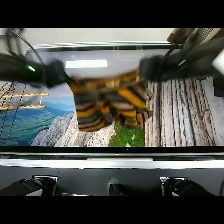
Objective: Fold the clothes and pants, and hang the long-sleeved shirts on hangers.
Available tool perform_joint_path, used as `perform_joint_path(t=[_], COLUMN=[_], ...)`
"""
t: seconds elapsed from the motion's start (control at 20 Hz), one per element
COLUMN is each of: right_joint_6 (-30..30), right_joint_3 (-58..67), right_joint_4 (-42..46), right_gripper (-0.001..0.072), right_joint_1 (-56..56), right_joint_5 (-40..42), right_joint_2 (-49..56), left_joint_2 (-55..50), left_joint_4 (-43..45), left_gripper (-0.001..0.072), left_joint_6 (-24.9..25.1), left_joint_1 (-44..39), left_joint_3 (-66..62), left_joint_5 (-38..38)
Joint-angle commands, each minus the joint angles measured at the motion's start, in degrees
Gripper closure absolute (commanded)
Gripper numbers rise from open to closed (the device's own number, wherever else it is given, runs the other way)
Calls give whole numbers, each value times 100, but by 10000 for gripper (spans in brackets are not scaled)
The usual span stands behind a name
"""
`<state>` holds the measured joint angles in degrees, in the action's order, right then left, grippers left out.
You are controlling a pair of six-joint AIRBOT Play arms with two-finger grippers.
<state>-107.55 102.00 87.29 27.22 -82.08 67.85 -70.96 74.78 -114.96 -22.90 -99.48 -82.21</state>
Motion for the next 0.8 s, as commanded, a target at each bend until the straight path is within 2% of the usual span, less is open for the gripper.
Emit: perform_joint_path(t=[0.0,0.15,0.3,0.4,0.5,0.55,0.65,0.7,0.75], right_joint_6=[-1102,-1928,-2852,-3193,-3202,-3202,-3202,-3200,-3200], right_joint_3=[-1528,-2809,-3683,-3952,-3993,-3993,-3993,-3993,-3993], right_joint_4=[1471,1611,1626,1596,1589,1558,1486,1445,1390], right_gripper=[690,691,691,691,691,690,690,690,690], right_joint_1=[835,1274,1495,1493,1493,1493,1493,1493,1493], right_joint_5=[197,654,1202,1344,1467,1543,1650,1648,1648], right_joint_2=[-61,-72,-72,-70,-72,-72,-72,-72,-72], left_joint_2=[28,28,28,20,-7,-4,9,50,146], left_joint_4=[267,229,-400,-496,-476,-485,-564,-682,-789], left_gripper=[690,690,690,689,682,616,298,214,205], left_joint_6=[-664,-918,-916,-911,-785,-710,-570,-378,-177], left_joint_1=[-592,-1016,-1071,-1036,-992,-951,-765,-575,-319], left_joint_3=[1370,2699,3589,3823,3840,3838,3834,3834,3834], left_joint_5=[96,750,1539,1888,2087,2175,2188,2155,2061])
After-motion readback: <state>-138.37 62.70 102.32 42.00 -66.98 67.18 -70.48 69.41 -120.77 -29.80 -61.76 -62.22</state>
